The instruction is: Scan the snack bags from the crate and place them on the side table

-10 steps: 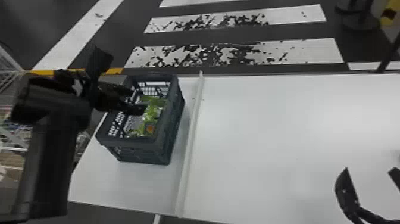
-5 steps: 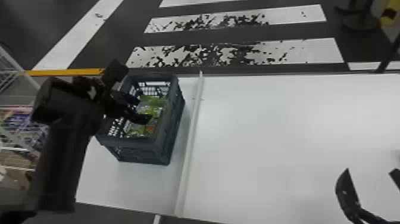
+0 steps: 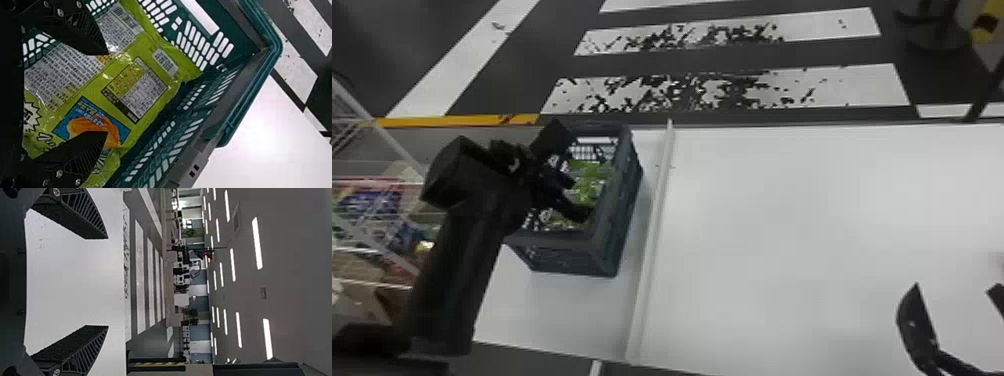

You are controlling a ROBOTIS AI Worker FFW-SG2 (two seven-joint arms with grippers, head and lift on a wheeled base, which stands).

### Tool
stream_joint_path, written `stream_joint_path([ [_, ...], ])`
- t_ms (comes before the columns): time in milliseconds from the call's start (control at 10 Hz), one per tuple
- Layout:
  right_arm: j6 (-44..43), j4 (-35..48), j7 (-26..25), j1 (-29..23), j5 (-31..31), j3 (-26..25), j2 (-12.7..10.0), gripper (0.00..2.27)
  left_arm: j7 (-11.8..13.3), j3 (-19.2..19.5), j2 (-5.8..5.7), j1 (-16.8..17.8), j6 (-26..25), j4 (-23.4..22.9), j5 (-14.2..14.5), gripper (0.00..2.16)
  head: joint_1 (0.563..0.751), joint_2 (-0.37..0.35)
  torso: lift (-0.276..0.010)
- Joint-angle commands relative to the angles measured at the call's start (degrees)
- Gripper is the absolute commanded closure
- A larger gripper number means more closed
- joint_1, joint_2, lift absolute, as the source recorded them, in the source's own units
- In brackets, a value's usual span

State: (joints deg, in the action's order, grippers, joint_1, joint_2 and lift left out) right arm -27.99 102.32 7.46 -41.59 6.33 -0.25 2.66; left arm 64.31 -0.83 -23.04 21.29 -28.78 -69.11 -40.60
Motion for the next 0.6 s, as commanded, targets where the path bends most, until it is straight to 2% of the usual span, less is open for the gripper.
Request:
stream_joint_path([
  [0, 0.18, -0.11, 0.01, 0.02, 0.00, -0.01, 0.07, 0.06, -1.11, -1.89, 0.36, 1.03, 0.87, 2.84, -1.33, 0.18, 0.695, 0.223, -0.094],
  [100, 0.18, -0.19, 0.01, 0.02, 0.00, -0.01, -0.02, 0.06, -2.08, -2.95, 0.63, 2.00, 2.10, 5.48, -2.38, 0.18, 0.695, 0.221, -0.094],
  [200, 0.00, -0.19, 0.01, 0.02, 0.00, -0.01, 0.07, 0.06, -1.90, -3.56, 0.89, 3.67, 3.15, 8.82, -2.73, 0.23, 0.695, 0.221, -0.094],
  [300, 0.18, -0.28, 0.01, 0.02, 0.00, -0.01, 0.07, 0.06, 0.38, -3.91, 0.89, 4.90, 4.38, 10.75, -2.82, 0.43, 0.695, 0.220, -0.094],
  [500, 0.00, -0.37, 0.10, 0.02, 0.00, -0.01, 0.07, 0.06, 4.42, -3.74, 0.80, 5.86, 4.56, 11.01, -2.73, 1.09, 0.695, 0.210, -0.094],
])
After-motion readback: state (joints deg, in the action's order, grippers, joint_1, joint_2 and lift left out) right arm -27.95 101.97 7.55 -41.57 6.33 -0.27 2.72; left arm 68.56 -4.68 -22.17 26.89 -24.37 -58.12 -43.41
